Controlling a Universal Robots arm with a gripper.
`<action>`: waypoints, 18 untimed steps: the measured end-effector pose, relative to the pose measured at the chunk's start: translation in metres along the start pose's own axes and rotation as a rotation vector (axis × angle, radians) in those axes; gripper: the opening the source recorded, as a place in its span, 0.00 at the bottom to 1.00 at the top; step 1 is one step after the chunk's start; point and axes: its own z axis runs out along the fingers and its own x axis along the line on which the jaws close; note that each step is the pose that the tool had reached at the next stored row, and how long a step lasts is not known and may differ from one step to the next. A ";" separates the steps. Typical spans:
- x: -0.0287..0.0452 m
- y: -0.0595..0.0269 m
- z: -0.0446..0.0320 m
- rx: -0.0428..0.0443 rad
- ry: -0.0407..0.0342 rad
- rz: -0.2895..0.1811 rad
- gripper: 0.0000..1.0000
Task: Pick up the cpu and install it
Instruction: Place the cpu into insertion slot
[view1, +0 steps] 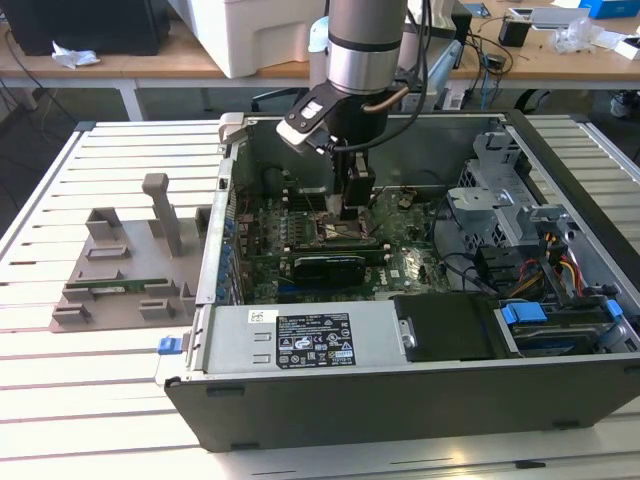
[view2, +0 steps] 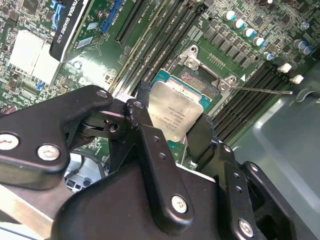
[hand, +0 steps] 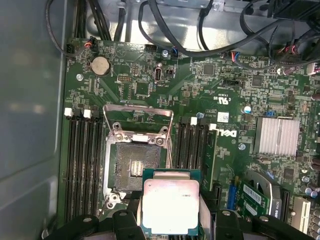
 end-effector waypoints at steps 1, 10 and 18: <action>0.0000 0.0000 0.0003 0.0000 0.0000 0.000 0.54; 0.0001 0.0002 0.0049 0.0000 0.0000 0.000 0.54; 0.0002 0.0003 0.0082 0.0001 0.0000 0.000 0.54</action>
